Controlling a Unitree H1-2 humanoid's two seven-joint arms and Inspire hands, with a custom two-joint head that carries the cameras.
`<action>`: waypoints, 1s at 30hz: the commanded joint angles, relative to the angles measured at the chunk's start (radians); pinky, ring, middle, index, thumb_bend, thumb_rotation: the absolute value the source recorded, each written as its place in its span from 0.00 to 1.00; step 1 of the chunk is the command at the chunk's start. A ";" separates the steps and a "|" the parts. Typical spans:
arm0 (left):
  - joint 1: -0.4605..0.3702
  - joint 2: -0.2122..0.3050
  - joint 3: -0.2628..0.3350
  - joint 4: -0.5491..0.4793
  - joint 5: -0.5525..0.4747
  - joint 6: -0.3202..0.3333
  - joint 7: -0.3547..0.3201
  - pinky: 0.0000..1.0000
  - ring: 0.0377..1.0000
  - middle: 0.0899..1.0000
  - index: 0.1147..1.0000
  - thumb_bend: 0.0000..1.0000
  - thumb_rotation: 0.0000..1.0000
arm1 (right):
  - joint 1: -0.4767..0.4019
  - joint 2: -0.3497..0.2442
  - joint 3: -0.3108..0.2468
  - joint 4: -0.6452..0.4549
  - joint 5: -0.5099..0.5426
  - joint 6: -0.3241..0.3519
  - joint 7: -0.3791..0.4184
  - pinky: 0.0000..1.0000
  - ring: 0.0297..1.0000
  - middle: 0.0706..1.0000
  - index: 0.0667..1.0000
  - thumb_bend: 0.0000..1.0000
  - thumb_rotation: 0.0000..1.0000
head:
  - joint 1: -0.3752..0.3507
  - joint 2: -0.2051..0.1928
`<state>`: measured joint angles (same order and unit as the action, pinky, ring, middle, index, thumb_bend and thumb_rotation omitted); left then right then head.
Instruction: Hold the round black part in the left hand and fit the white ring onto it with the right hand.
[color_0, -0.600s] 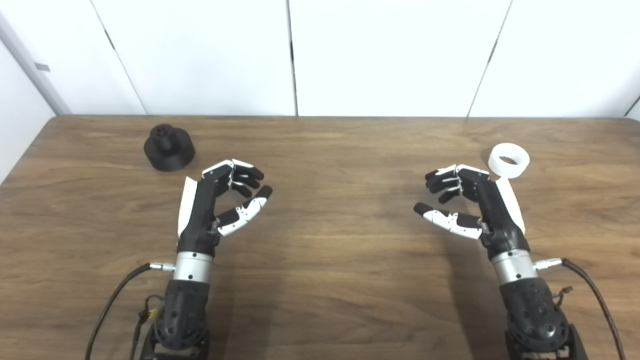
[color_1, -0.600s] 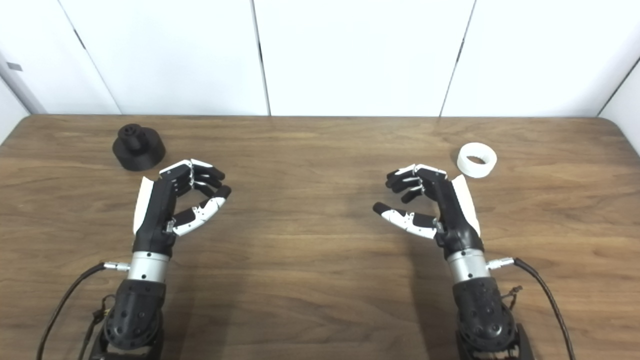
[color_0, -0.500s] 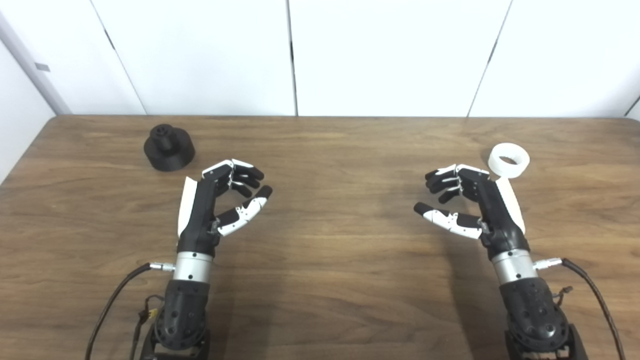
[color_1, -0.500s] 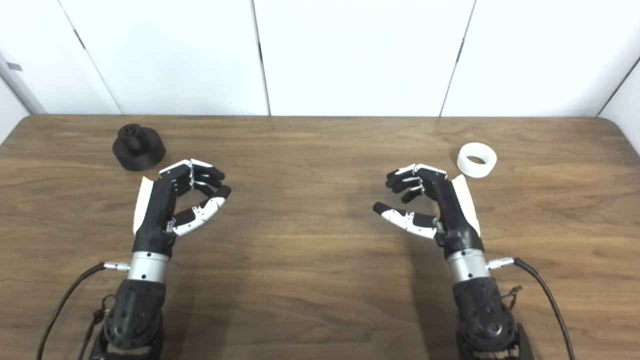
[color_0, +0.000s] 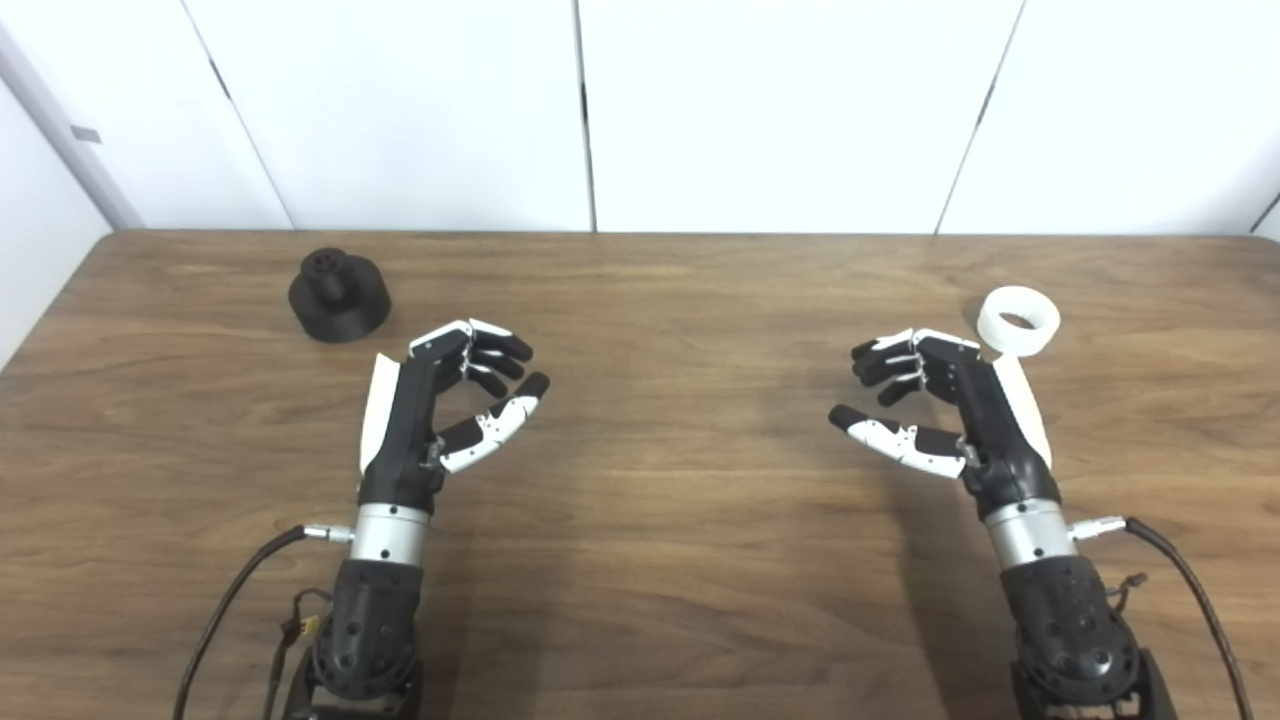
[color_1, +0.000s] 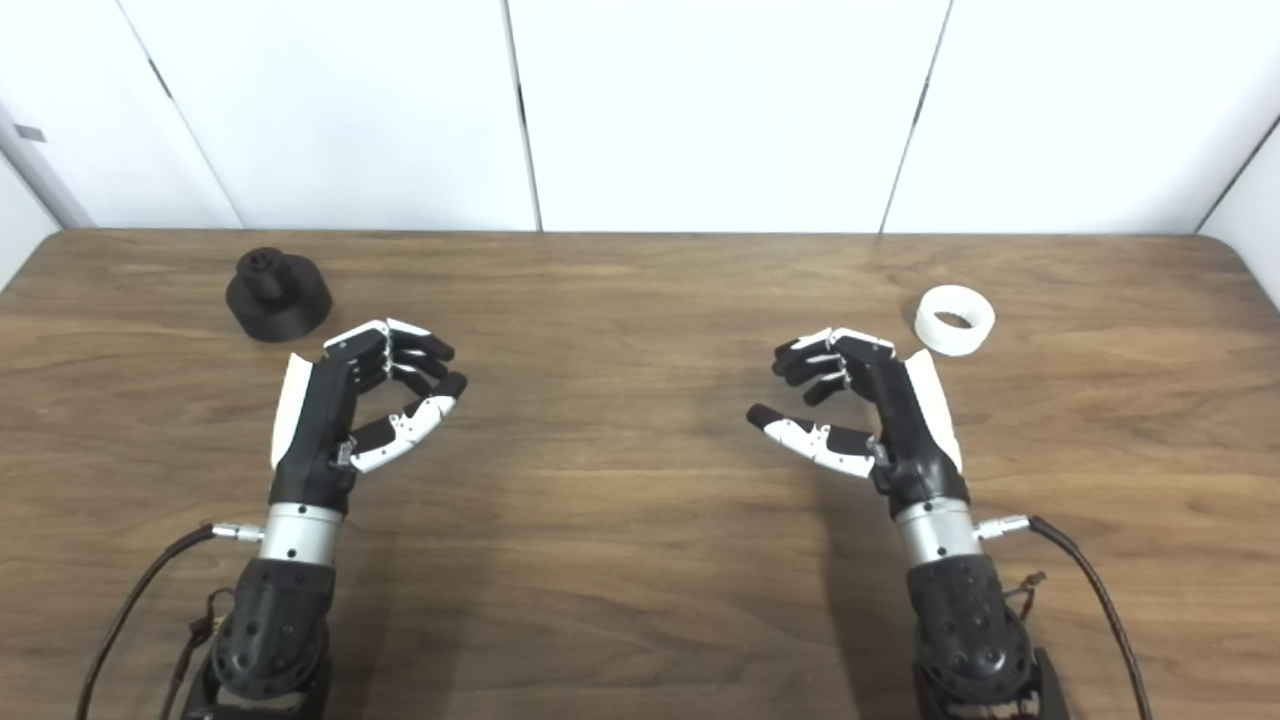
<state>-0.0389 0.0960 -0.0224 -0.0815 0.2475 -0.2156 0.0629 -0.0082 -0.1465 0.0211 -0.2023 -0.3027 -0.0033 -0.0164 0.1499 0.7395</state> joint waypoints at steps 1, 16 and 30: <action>-0.027 -0.014 -0.009 -0.010 0.019 -0.041 0.016 0.41 0.50 0.53 0.43 0.50 0.07 | -0.025 -0.025 -0.017 -0.006 0.022 -0.062 -0.006 0.45 0.55 0.61 0.46 0.50 0.13 | 0.033 -0.006; -0.035 -0.070 -0.026 0.017 0.046 -0.048 0.043 0.44 0.53 0.55 0.43 0.50 0.07 | -0.021 -0.081 -0.060 0.039 0.092 -0.086 0.003 0.44 0.54 0.62 0.46 0.51 0.13 | 0.188 -0.050; -0.061 0.009 0.002 -0.066 0.190 0.074 0.029 0.48 0.57 0.61 0.43 0.51 0.08 | -0.027 -0.090 -0.066 0.040 0.106 -0.078 0.013 0.46 0.55 0.62 0.46 0.51 0.13 | 0.181 -0.057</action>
<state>-0.0525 0.0882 -0.0272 -0.0996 0.3946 -0.1614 0.0837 -0.0011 -0.2227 -0.0346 -0.1383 -0.2032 -0.0517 -0.0010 0.3298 0.6811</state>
